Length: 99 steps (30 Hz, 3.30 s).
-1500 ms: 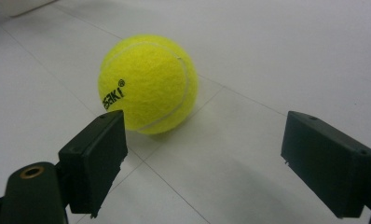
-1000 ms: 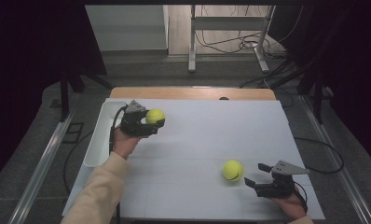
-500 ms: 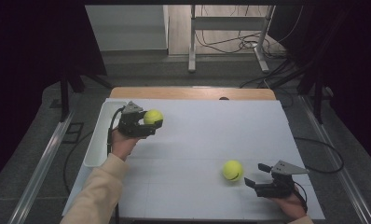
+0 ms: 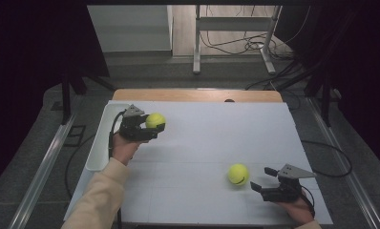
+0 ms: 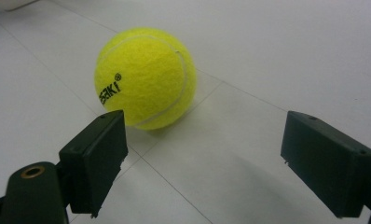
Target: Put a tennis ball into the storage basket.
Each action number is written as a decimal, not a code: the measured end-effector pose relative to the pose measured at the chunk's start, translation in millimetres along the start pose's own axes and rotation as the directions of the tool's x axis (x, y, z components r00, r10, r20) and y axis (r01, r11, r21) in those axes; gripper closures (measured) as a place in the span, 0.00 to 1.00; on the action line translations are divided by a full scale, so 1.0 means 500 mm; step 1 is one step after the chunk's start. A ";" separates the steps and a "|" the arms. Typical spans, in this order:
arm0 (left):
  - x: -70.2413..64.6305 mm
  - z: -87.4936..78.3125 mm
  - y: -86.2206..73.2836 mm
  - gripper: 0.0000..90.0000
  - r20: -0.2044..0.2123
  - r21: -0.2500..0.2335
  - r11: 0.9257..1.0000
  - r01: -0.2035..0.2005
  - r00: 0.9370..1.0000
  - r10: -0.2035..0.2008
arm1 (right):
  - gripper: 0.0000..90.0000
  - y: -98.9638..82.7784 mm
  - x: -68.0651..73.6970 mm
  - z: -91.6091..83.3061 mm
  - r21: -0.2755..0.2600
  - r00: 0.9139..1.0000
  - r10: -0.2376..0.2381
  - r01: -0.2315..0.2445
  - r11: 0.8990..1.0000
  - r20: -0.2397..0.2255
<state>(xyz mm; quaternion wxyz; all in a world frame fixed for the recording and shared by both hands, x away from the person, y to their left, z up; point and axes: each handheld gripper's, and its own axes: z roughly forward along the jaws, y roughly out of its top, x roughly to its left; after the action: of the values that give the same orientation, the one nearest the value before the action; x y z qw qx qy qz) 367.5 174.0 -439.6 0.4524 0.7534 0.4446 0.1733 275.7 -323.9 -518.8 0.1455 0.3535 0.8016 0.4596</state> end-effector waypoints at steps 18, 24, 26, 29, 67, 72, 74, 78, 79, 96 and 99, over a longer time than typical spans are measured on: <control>0.012 -0.004 -0.014 0.29 -0.010 0.004 1.000 0.018 1.000 -0.018 | 0.16 -0.001 0.001 0.001 0.008 1.000 0.002 -0.002 1.000 0.002; 0.015 -0.005 -0.022 0.29 -0.012 0.007 1.000 0.023 1.000 -0.022 | 0.16 -0.001 0.001 0.002 0.010 1.000 0.001 -0.001 1.000 0.003; 0.016 -0.005 -0.024 0.29 -0.010 0.006 1.000 0.028 1.000 -0.028 | 0.16 -0.001 0.001 0.002 0.011 1.000 0.000 0.000 1.000 0.003; 0.016 -0.004 -0.026 0.29 -0.012 0.006 1.000 0.028 1.000 -0.028 | 0.16 -0.001 0.001 0.002 0.012 1.000 -0.001 0.001 1.000 0.005; 0.024 -0.017 -0.046 0.29 -0.015 0.003 0.999 0.047 0.999 -0.047 | 0.16 -0.002 0.001 0.003 0.022 1.000 -0.003 0.003 1.000 0.008; 0.025 -0.025 -0.046 0.29 -0.012 -0.001 0.999 0.051 0.999 -0.051 | 0.16 -0.002 0.001 0.003 0.022 1.000 -0.003 0.003 1.000 0.008; 0.023 -0.028 -0.045 0.29 -0.010 -0.004 0.999 0.049 0.999 -0.049 | 0.16 -0.002 0.001 0.003 0.022 1.000 -0.003 0.003 1.000 0.008; 0.020 -0.034 -0.045 0.29 -0.004 -0.006 0.999 0.053 0.999 -0.053 | 0.16 -0.002 0.001 0.003 0.022 1.000 -0.003 0.003 1.000 0.009; 0.018 -0.035 -0.046 0.29 -0.003 -0.004 0.999 0.051 0.999 -0.051 | 0.16 -0.002 0.001 0.003 0.021 1.000 -0.003 0.003 1.000 0.009; 0.000 -0.066 -0.048 0.29 0.009 -0.029 0.999 0.034 0.999 -0.033 | 0.16 -0.001 0.002 0.003 0.017 1.000 -0.001 0.001 1.000 0.008; -0.002 -0.070 -0.048 0.29 0.009 -0.031 0.999 0.030 1.000 -0.029 | 0.16 -0.001 0.002 0.003 0.018 1.000 -0.002 0.002 1.000 0.008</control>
<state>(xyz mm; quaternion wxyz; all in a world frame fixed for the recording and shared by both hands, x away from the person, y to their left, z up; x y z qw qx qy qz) 331.5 196.5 -440.7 0.4686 0.7403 0.4509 0.1703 275.6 -322.5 -520.1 0.1461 0.3559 0.8054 0.4509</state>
